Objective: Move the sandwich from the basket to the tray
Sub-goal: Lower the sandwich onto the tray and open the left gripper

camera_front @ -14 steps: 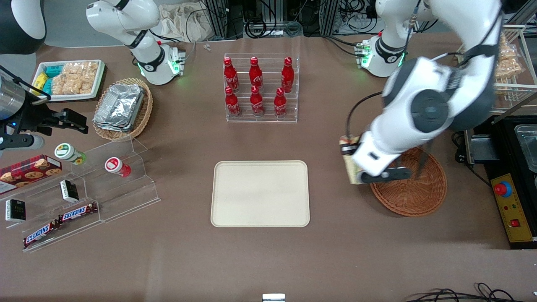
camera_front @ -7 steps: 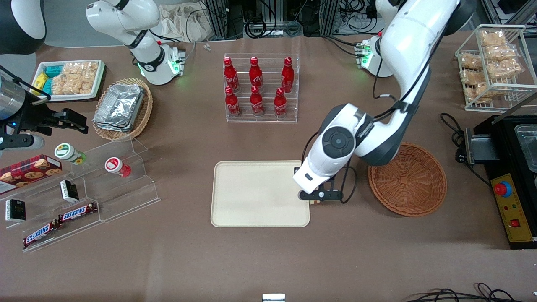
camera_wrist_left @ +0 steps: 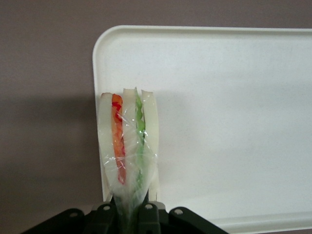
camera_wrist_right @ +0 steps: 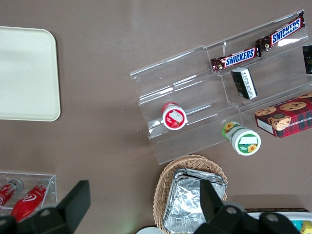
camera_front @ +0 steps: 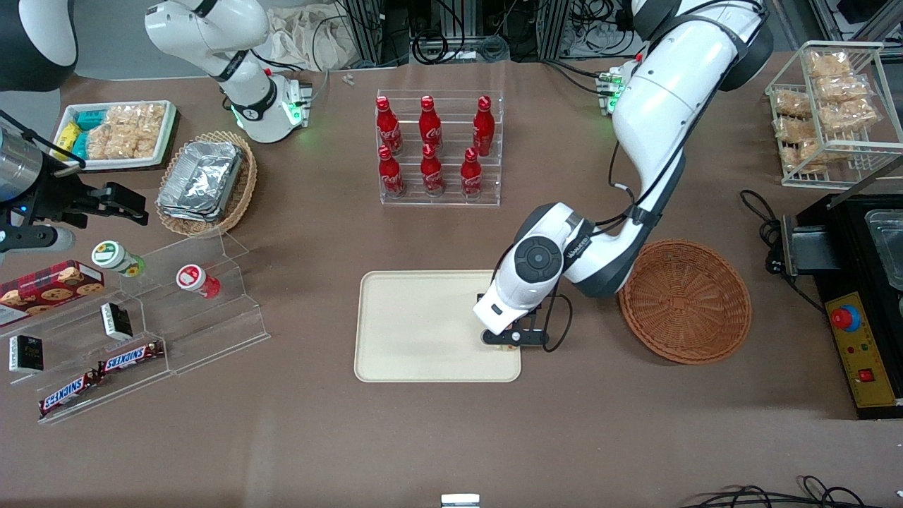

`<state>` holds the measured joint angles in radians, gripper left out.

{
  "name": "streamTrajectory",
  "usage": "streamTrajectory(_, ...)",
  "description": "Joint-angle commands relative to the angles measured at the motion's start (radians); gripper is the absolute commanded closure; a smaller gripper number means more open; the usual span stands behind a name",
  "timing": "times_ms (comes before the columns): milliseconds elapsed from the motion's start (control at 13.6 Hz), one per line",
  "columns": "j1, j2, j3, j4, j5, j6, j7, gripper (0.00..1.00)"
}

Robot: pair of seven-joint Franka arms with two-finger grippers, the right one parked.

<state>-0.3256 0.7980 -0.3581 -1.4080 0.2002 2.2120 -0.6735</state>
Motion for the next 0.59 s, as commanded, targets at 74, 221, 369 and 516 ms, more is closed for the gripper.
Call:
streamTrajectory(74, -0.03, 0.037, 0.005, 0.034, 0.024, 0.015, -0.02, 0.63)
streamTrajectory(221, -0.035, 0.035, 0.005, 0.034, 0.024, 0.015, -0.023, 0.02)
streamTrajectory(369, -0.035, 0.027, 0.005, 0.032, 0.015, 0.005, -0.026, 0.02)
streamTrajectory(516, -0.024, -0.008, 0.004, 0.035, 0.01, -0.062, -0.055, 0.01)
